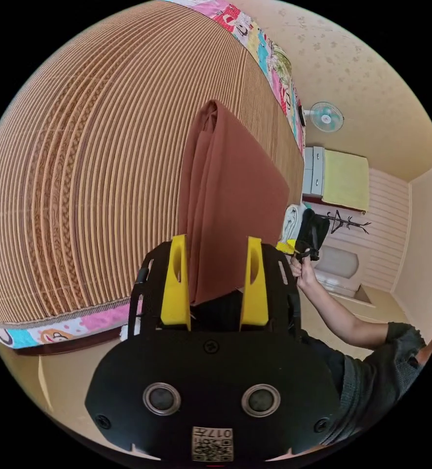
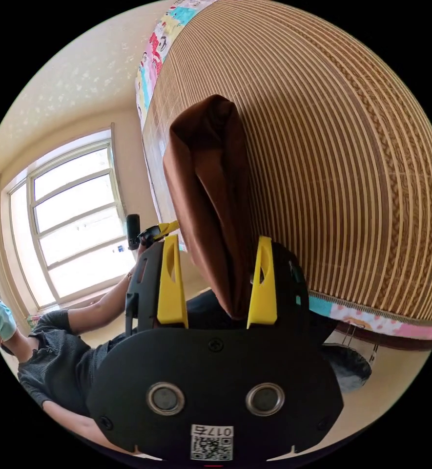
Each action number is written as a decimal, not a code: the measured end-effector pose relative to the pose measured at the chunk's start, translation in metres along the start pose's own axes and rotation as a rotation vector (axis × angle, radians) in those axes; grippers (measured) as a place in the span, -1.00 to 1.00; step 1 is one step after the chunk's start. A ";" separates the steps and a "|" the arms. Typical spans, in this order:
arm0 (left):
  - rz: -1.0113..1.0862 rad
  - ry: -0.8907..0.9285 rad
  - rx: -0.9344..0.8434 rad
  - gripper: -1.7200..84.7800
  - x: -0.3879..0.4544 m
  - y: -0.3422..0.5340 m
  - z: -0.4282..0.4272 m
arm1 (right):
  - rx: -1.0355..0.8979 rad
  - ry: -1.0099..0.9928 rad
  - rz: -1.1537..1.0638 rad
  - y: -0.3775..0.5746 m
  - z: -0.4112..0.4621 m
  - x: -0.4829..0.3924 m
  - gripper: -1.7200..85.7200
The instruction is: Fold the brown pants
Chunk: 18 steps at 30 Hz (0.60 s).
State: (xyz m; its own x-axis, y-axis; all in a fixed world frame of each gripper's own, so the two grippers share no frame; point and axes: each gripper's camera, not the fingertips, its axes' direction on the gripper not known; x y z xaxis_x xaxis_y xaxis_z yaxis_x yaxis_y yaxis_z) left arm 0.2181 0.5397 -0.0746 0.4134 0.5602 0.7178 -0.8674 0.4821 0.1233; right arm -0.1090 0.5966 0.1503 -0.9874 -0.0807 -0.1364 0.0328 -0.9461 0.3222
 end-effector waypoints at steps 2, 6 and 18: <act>0.010 -0.059 -0.045 -0.59 -0.001 -0.020 0.020 | -0.043 -0.011 0.005 -0.018 0.013 0.007 -0.49; 0.019 -0.135 -0.065 -0.67 -0.003 -0.040 0.047 | -0.049 -0.135 0.021 -0.034 0.039 0.018 -0.55; 0.035 -0.261 0.068 -0.84 -0.032 0.019 -0.071 | -0.159 -0.247 -0.094 -0.010 0.171 -0.120 -0.79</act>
State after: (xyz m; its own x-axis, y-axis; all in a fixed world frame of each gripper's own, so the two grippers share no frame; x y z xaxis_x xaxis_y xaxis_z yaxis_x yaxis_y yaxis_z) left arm 0.2077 0.5790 -0.1439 0.3055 0.3787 0.8736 -0.9000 0.4144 0.1351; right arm -0.0177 0.6698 0.3236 -0.9943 0.0702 0.0796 -0.0563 -0.9846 0.1656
